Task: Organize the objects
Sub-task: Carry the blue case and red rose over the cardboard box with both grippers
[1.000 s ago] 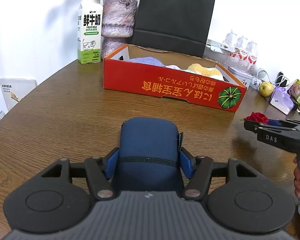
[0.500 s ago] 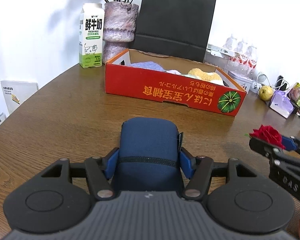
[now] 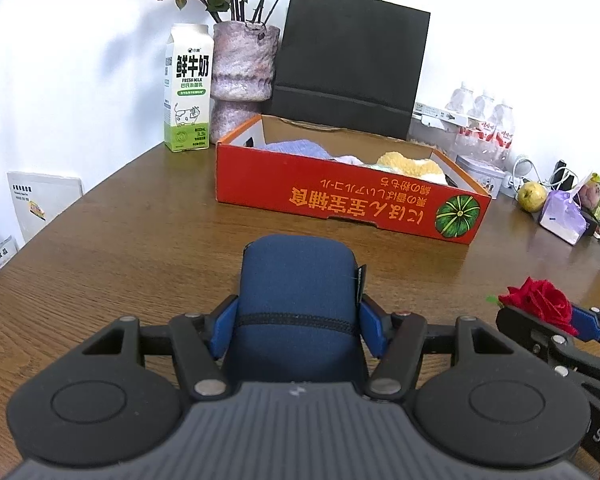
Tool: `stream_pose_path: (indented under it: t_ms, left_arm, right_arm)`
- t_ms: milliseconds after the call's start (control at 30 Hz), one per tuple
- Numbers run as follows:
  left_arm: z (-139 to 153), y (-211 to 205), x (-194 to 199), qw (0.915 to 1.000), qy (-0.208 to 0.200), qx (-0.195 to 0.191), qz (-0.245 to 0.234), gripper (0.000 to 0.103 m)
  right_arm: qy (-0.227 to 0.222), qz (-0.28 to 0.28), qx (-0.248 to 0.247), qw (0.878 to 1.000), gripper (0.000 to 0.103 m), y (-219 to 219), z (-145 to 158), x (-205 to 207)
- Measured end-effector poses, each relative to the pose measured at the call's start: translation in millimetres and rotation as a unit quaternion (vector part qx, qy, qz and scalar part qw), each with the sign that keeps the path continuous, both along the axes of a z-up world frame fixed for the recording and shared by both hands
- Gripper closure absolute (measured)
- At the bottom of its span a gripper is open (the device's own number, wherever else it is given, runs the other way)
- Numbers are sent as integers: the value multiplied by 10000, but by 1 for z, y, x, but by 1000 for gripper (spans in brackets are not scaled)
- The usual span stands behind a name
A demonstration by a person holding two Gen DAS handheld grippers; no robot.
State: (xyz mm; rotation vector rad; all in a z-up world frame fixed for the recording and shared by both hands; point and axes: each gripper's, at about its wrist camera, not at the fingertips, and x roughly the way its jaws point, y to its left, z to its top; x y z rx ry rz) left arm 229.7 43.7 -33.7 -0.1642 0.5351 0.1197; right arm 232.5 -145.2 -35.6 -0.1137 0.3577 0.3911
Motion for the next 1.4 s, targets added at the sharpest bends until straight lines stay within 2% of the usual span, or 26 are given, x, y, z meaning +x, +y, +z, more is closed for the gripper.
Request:
stream_pose_path:
  t_ms: [333,700,1033,1400]
  left_arm:
    - [7,-1,-5,9999,-137,-1,39,41]
    - [22,1,4,9996,-245,-76,134,41]
    - [39,4,26,9995,-285,-44,127,41]
    - [51,5,56,9994,-291,17,159,41]
  right_arm:
    - [-81,-82,215,9997,69,10,3,1]
    - [-198,-108,461,9987,69,22,22,18]
    - [-316,-156,609,9975,69,26,43,44]
    - [-225,-214,677,9972,69,29,45,77]
